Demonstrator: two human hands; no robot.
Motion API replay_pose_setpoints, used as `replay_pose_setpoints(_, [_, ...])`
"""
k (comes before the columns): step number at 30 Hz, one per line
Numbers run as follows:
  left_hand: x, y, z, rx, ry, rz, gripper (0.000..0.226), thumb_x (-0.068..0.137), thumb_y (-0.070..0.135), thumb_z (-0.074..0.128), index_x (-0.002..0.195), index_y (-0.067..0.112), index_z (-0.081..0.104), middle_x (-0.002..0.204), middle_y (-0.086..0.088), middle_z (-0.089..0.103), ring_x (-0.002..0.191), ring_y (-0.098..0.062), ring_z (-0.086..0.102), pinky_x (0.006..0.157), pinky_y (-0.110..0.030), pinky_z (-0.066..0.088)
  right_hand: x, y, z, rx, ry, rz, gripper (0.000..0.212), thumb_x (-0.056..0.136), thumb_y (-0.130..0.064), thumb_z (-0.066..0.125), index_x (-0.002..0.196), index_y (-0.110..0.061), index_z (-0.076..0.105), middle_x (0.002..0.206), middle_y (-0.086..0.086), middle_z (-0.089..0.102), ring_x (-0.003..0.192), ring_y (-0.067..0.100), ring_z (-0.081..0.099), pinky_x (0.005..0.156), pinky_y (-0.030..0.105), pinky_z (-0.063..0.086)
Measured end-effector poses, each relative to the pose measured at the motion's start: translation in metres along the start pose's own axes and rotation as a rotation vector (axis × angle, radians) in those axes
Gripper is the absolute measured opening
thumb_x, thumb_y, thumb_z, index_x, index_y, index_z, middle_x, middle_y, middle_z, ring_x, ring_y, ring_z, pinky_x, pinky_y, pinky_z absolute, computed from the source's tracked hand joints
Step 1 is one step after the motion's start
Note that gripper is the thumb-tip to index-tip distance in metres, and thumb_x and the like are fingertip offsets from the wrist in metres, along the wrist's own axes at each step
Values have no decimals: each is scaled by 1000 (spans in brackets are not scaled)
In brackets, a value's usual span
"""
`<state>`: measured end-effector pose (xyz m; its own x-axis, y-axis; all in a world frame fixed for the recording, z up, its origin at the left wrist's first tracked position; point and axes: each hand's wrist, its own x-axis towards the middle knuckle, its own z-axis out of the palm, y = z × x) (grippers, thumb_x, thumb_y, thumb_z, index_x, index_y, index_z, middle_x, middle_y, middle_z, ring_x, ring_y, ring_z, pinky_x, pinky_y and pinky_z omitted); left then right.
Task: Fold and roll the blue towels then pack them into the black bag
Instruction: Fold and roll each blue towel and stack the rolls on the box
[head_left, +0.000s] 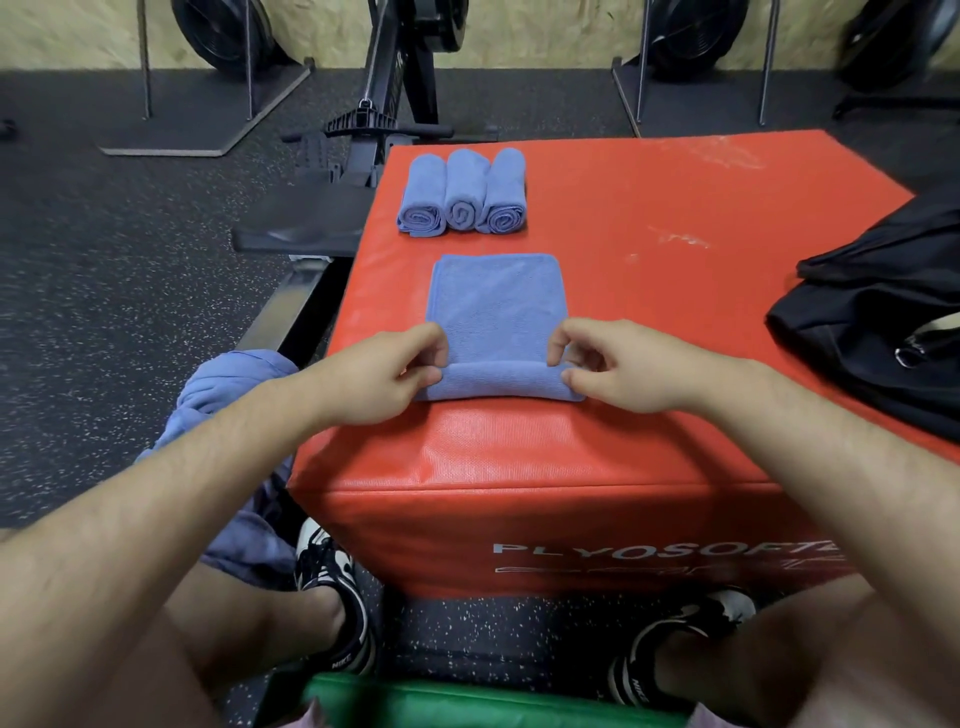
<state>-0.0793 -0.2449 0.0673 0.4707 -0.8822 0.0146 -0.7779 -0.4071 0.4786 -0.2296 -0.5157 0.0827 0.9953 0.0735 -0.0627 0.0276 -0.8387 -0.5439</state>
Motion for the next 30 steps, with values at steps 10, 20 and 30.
replay_pose_setpoints(10, [4,1,6,245,174,236,19,88,15,46,96,17,63,99,2,61,91,-26,55,81,-46,48,1,-4,2,-337,160,-250,16,86,-7,62,94,-19,68,96,-4,63,95,21,56,84,32,45])
replay_pose_setpoints(20, [3,-6,7,243,132,227,30,88,23,73,113,14,61,109,2,61,101,-20,56,93,-36,45,1,-3,5,-366,117,-115,28,84,-27,66,110,-26,55,102,-5,62,97,19,56,84,39,48])
replay_pose_setpoints(30, [-1,4,-1,-134,78,12,14,91,15,66,93,26,58,89,10,62,82,-5,54,70,-20,39,-4,-5,-7,16,-11,98,23,83,-14,67,100,-30,64,93,-6,64,88,17,62,80,29,49])
